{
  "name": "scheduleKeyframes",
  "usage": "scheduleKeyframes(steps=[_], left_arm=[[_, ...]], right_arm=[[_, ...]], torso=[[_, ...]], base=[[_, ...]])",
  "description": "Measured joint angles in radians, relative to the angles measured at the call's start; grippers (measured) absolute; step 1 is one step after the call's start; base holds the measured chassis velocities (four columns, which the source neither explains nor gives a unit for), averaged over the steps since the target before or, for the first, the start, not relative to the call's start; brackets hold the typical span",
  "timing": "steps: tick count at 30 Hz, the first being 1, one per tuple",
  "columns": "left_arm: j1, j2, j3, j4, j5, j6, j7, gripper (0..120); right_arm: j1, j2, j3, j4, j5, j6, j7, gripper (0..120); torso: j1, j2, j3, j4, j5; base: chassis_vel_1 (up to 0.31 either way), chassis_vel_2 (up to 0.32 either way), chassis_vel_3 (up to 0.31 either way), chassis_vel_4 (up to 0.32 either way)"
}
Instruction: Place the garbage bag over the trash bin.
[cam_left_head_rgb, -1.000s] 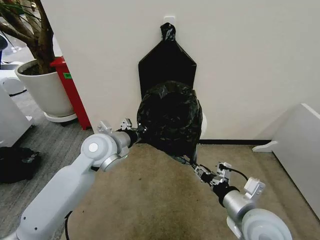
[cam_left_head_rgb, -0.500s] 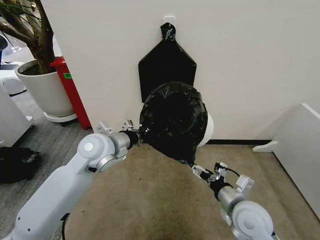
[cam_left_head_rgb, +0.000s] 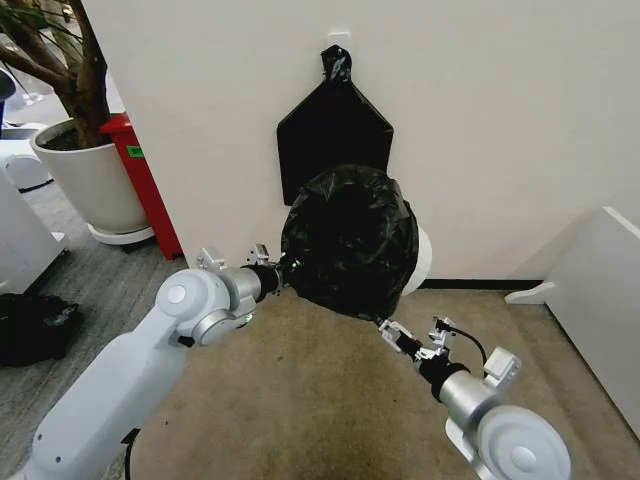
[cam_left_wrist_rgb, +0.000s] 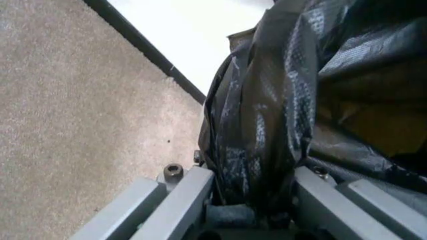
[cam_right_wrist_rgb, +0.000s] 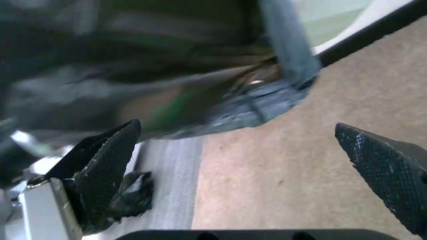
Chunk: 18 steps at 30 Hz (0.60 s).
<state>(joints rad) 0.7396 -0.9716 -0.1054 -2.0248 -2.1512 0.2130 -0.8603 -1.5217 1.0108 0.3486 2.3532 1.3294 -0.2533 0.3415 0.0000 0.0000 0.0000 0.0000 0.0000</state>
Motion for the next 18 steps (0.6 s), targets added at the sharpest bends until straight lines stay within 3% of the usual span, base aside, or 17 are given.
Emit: scheduleKeyframes(steps=[5,11,18], left_arm=[[-0.005,0.004,0.001,0.006,-0.004,0.0,-0.018,0],[-0.016,0.018,0.019,-0.003,0.033,0.007,-0.08,0],[-0.012,0.045,0.056,-0.028,0.163,0.084,-0.181,0]], right_arm=[[-0.034,-0.011,0.008,0.052,-0.074,0.0,0.002,100],[-0.06,-0.059,0.057,0.146,-0.185,-0.017,0.109,100],[0.056,-0.207,0.156,0.152,-0.156,-0.115,0.259,100]], torso=[[0.0,0.0,0.0,0.0001,0.0],[0.0,0.0,0.0,-0.0001,-0.0002],[0.0,0.0,0.0,-0.0002,0.0]], base=[[0.0,0.0,0.0,0.0],[0.0,0.0,0.0,0.0],[0.0,0.0,0.0,0.0]])
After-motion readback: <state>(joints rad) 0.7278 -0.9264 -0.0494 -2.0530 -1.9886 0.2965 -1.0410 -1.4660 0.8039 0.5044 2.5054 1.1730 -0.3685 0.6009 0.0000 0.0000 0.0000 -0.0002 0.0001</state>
